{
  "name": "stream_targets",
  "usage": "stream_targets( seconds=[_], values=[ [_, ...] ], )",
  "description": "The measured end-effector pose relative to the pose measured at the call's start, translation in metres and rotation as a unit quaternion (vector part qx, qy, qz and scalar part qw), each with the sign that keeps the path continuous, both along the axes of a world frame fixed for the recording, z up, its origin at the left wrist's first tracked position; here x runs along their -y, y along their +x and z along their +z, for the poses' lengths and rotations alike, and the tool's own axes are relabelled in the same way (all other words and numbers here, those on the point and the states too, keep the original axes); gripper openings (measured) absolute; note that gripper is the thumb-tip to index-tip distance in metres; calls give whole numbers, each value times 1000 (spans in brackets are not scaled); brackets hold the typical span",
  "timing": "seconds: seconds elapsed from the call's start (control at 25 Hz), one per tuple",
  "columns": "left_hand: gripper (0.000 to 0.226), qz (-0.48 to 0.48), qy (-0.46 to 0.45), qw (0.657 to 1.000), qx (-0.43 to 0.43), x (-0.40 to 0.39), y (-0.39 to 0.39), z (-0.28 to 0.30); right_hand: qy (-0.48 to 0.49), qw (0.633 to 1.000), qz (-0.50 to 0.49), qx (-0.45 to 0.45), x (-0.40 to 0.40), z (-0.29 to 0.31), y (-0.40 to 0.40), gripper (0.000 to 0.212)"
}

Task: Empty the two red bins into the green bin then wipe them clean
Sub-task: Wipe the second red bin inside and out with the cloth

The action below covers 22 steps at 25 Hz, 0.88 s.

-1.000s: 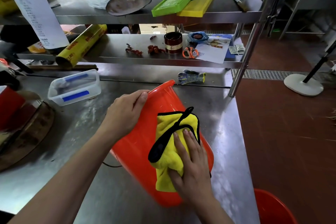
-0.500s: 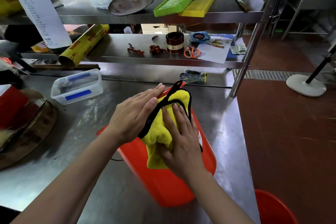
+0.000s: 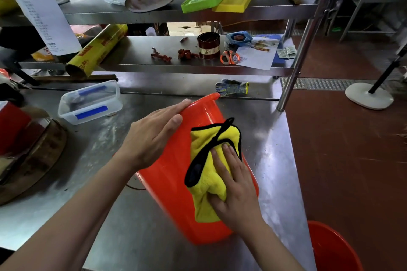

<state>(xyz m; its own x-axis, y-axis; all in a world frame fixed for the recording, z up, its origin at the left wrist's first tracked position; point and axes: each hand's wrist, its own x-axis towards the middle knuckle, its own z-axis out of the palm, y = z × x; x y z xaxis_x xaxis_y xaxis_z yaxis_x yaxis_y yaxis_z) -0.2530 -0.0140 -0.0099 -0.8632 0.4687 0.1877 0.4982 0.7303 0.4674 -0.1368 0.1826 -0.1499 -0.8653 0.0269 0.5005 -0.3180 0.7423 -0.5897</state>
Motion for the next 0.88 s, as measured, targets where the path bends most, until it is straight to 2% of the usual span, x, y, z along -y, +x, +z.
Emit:
stream_targets(
  seconds=[0.28, 0.4, 0.6, 0.88],
  values=[
    [50, 14, -17, 1000, -13, 5, -2, -5, -64, 995, -11, 70, -27, -43, 51, 93],
    [50, 23, -24, 999, -17, 5, -4, -9, -69, 995, -14, 76, -26, -41, 50, 89],
    [46, -1, -6, 1000, -28, -2, -1, -8, -40, 998, 7, 40, -13, -12, 20, 90],
    [48, -24, -16, 998, -56, -8, -2, -10, 12, 1000, -3, 0, 10, 34, -31, 81]
  ],
)
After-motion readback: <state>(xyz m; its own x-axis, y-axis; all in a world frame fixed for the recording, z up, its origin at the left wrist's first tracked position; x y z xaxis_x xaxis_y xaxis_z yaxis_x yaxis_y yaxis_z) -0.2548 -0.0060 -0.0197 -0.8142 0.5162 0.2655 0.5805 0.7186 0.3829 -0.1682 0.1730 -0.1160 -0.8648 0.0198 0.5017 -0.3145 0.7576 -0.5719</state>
